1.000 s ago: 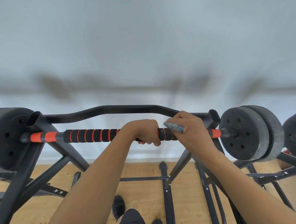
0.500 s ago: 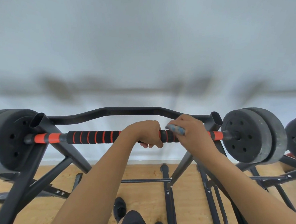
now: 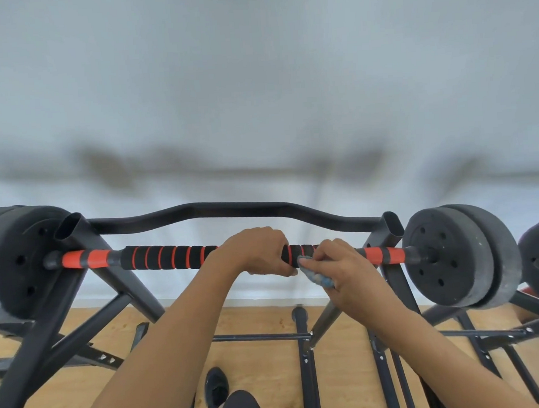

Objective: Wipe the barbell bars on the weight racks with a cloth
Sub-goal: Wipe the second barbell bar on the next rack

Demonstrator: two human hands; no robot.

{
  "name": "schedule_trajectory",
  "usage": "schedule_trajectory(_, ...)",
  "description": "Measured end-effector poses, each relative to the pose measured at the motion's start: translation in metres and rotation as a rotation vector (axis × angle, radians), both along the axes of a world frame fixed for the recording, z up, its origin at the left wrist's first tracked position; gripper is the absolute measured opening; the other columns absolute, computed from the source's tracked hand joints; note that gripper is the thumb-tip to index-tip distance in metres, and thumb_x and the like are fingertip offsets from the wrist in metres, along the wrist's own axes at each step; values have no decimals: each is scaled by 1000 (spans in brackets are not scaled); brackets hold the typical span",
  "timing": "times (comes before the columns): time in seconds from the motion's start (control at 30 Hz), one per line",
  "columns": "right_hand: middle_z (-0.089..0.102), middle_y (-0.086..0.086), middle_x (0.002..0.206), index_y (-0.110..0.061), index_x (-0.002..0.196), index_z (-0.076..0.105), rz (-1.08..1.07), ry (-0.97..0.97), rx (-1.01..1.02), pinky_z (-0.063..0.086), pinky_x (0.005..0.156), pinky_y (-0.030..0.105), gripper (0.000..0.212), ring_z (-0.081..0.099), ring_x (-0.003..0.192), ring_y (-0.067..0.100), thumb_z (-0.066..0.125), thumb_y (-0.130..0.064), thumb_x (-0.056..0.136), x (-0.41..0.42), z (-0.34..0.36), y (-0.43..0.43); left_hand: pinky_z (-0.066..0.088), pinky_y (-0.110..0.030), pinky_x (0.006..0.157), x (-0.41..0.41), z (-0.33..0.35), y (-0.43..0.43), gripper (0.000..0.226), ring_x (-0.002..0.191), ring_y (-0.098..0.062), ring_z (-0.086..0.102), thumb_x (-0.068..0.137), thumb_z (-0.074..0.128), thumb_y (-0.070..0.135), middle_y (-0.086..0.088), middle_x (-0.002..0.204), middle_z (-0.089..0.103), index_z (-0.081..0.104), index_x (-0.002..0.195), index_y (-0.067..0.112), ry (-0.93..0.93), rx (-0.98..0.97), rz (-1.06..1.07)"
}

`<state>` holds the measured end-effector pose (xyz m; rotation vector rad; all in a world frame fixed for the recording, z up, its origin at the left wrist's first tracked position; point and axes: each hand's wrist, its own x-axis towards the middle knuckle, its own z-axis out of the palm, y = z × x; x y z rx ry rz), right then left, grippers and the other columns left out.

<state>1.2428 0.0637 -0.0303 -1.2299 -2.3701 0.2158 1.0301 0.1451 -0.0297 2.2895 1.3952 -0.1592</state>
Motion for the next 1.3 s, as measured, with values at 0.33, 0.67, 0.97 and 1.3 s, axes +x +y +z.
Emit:
schedule_trajectory(0.33,70,-5,110,-13,120,68,-102,-239,96,56,76,34,38,51,98,22,70,-25,83,-35,4,11,49,-23,54,-1,1,6,28,50,-15,63,91,72,43,1,61,64,68,81,16,-50,-128,44)
schedule_trajectory(0.67,68,-14,120,-19,127,65,-101,-146,93,58,66,32,56,50,103,22,78,2,77,-8,11,-9,52,-31,58,-1,13,20,34,52,-19,57,85,80,37,-6,66,65,71,93,5,-88,-479,82)
schedule_trajectory(0.97,65,0,104,-16,119,68,-123,-381,111,48,86,33,32,48,97,22,66,-23,88,-40,12,17,55,-28,58,-3,12,22,15,52,-16,60,86,79,22,-3,64,66,68,88,12,-70,-458,53)
schedule_trajectory(1.3,63,-8,115,-18,128,67,-53,-129,-48,55,81,28,46,50,107,16,74,-7,83,-6,3,-33,55,-33,59,-5,12,22,23,57,-22,60,83,78,21,-7,69,66,67,100,11,-101,-505,46)
